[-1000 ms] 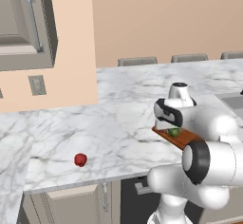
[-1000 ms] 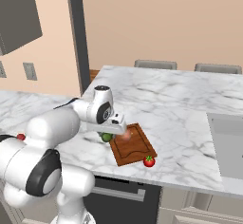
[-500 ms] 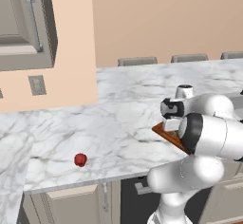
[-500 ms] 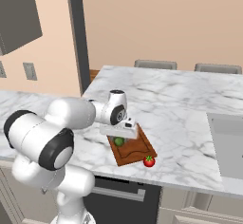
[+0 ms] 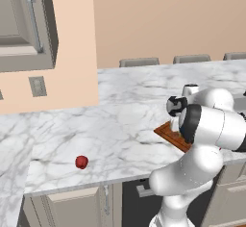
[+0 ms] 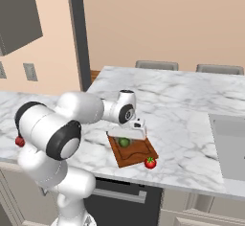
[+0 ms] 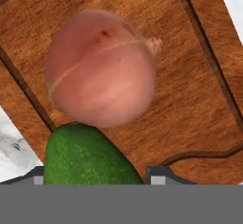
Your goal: Place the avocado, onion, tomato, and bell pepper on the cutting board.
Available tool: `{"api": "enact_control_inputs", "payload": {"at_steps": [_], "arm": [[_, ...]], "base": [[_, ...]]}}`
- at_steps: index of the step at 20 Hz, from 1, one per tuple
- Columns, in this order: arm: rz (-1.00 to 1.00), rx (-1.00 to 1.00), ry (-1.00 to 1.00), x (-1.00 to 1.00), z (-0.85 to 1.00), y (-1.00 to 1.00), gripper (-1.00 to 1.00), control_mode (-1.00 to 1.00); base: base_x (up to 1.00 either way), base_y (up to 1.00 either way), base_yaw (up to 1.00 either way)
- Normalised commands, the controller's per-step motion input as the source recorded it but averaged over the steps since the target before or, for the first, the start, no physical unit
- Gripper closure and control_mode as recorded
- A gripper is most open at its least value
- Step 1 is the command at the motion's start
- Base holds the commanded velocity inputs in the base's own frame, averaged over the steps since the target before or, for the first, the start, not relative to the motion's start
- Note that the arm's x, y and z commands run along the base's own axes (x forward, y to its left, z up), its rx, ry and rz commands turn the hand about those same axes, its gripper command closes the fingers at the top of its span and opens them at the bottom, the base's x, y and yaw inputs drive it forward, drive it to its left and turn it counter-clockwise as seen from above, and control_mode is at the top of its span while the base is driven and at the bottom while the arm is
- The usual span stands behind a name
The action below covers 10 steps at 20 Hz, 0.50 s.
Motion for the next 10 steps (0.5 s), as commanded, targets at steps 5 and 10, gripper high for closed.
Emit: {"api": "enact_control_inputs", "payload": {"at_steps": [5,10], "arm": [[0.0,0.0,0.1,-0.01,-0.56,-0.14,1.0,-1.0],[0.0,0.0,0.17,-0.04,-0.72,0.0,1.0,-1.0]], "base": [[0.0,0.0,0.0],[0.0,0.0,0.0]]}}
